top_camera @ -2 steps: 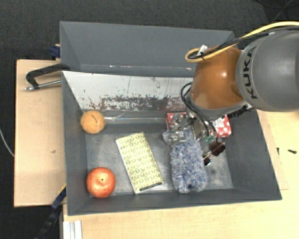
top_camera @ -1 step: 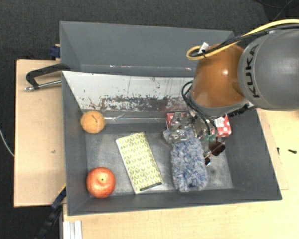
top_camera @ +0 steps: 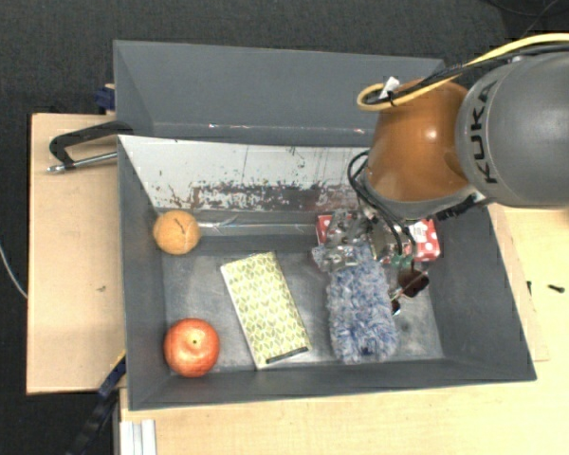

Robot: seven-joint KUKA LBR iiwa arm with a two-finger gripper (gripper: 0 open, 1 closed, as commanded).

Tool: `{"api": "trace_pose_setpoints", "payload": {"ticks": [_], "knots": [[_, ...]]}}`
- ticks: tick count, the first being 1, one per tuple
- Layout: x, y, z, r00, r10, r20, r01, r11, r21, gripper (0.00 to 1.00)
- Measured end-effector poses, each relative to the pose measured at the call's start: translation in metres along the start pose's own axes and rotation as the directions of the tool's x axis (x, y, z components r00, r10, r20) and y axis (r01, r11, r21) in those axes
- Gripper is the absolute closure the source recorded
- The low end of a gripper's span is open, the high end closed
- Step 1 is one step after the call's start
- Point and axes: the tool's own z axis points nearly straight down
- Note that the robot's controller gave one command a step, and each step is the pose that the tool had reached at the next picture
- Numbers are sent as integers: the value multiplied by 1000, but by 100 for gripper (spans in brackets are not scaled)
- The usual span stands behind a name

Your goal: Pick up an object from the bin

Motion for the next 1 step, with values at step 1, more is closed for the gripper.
{"api": "trace_pose_setpoints", "payload": {"ticks": [1], "knots": [[0,0,-42,1000,0,-4,0,1000,0,100]]}}
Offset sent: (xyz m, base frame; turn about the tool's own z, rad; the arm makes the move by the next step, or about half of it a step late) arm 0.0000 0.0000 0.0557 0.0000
